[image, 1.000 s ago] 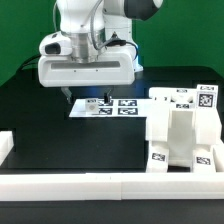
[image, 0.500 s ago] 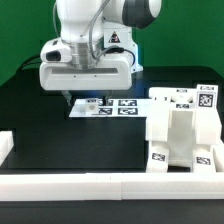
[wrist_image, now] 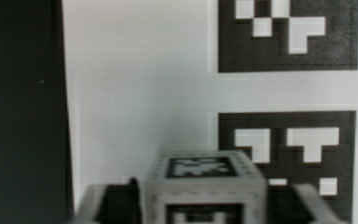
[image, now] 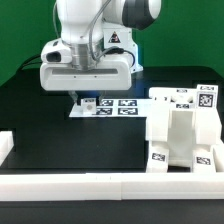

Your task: Assemble chair

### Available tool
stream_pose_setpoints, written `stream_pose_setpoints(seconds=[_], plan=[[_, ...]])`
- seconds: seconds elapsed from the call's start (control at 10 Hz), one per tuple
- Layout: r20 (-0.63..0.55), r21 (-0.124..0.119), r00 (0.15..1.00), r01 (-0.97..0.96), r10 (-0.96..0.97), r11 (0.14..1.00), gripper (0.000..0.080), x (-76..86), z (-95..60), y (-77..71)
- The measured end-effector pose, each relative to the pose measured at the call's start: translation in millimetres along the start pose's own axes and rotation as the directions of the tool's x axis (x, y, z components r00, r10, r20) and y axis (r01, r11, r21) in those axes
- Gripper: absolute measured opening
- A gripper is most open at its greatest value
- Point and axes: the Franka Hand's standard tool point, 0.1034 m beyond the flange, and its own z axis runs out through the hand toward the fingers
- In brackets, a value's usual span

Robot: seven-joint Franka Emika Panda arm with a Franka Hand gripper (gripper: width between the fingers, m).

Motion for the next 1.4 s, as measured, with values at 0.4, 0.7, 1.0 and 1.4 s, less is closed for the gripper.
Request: stream_pose_setpoints(seconds=[0.4,0.7,1.0,1.4], plan=[[-0.105,-0.03,0.923,0.369,-0.37,0.929,0.0281,48.1,-36.4,14.2],[-0.078,-0.066,0.821,0.562,-0.566,0.824,0.0281,47.0,-35.7,20.7],[-0.041,-0.115,0.703,0.703,-0.71,0.702,0.0282,63.0,-36.3,14.1],[0.03,-0.161,0.429,0.894,-0.903,0.419,0.0282,84.4,-31.8,-8.8]])
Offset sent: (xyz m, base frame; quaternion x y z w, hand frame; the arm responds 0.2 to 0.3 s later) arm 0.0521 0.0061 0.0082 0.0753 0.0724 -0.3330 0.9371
